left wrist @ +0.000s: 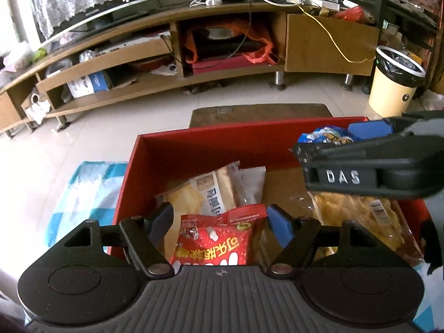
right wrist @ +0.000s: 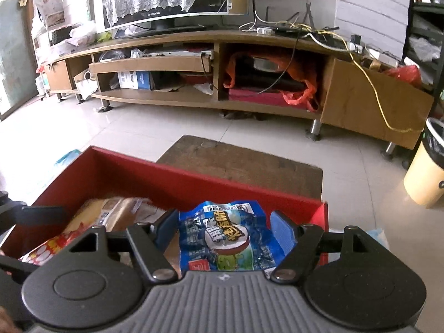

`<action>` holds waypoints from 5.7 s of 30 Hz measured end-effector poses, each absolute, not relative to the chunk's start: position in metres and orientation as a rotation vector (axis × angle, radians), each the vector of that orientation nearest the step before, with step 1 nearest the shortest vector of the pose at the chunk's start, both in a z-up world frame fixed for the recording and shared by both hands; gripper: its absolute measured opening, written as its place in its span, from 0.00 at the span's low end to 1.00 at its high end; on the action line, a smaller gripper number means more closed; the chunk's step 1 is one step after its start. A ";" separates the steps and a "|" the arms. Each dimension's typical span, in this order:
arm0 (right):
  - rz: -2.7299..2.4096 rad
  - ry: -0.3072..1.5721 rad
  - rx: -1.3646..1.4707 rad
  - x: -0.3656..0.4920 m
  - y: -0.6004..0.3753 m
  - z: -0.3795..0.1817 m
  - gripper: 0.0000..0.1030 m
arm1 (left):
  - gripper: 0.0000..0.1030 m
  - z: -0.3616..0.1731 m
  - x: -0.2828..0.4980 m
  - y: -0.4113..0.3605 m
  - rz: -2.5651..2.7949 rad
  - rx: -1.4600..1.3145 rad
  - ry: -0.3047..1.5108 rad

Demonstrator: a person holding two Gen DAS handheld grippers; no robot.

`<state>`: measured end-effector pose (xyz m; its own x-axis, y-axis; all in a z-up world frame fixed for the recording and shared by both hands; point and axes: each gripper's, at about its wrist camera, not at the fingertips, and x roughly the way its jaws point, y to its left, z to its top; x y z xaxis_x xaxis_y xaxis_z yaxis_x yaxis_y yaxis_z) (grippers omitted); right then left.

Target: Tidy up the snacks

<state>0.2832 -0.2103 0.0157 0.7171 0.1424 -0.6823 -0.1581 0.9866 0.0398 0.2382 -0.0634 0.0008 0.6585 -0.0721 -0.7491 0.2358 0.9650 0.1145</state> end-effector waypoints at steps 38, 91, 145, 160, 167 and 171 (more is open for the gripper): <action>0.416 0.833 0.118 0.114 -0.179 0.034 0.69 | 0.98 0.037 0.156 0.056 -0.070 0.122 0.896; 0.310 1.155 0.024 0.202 0.002 -0.006 0.72 | 0.58 0.003 0.092 0.143 -0.116 -0.120 1.150; 0.444 0.837 -0.244 0.114 -0.047 0.037 0.56 | 0.57 0.011 0.075 0.098 -0.089 0.045 1.064; 0.393 0.782 -0.242 0.110 -0.072 0.059 0.56 | 0.57 0.031 0.087 0.080 -0.092 0.051 0.993; 0.364 0.759 -0.250 0.105 -0.085 0.066 0.56 | 0.57 0.036 0.093 0.071 -0.099 0.055 0.976; 0.349 0.750 -0.245 0.103 -0.093 0.071 0.56 | 0.57 0.040 0.095 0.063 -0.109 0.060 0.963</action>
